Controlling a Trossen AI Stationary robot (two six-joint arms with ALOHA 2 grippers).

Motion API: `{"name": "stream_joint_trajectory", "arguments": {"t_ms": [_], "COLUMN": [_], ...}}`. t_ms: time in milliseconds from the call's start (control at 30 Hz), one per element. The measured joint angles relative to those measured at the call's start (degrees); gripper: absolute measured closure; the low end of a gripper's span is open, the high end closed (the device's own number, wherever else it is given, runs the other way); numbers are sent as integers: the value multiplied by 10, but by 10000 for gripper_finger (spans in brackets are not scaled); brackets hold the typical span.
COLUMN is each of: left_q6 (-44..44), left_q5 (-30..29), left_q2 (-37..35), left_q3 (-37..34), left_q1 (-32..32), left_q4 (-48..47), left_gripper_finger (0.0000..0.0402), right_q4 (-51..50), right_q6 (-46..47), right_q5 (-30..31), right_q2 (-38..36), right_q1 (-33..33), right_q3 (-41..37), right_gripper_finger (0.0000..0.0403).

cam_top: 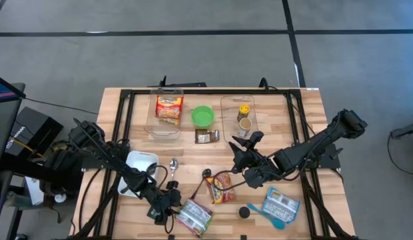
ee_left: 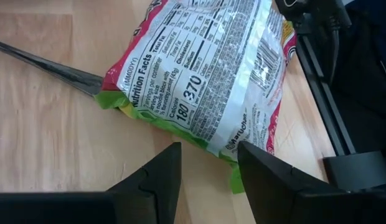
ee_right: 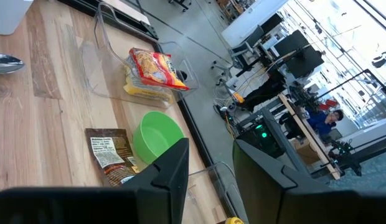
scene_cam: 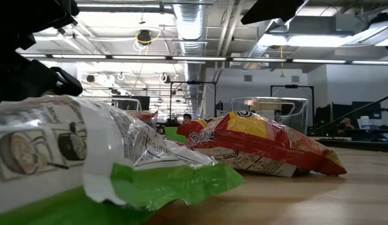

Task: Pick & Place Food Item

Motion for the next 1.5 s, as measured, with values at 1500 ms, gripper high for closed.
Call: {"name": "stream_joint_trajectory", "arguments": {"t_ms": [1500], "left_q6": [7], "left_q5": [0], "left_q2": [-3], "left_q3": [0], "left_q1": [90], "left_q4": [-3], "left_gripper_finger": [401], "right_q4": [0], "right_q6": [0], "right_q5": [-2], "right_q2": [0], "right_q1": [0], "right_q3": [0], "right_gripper_finger": [285]}}
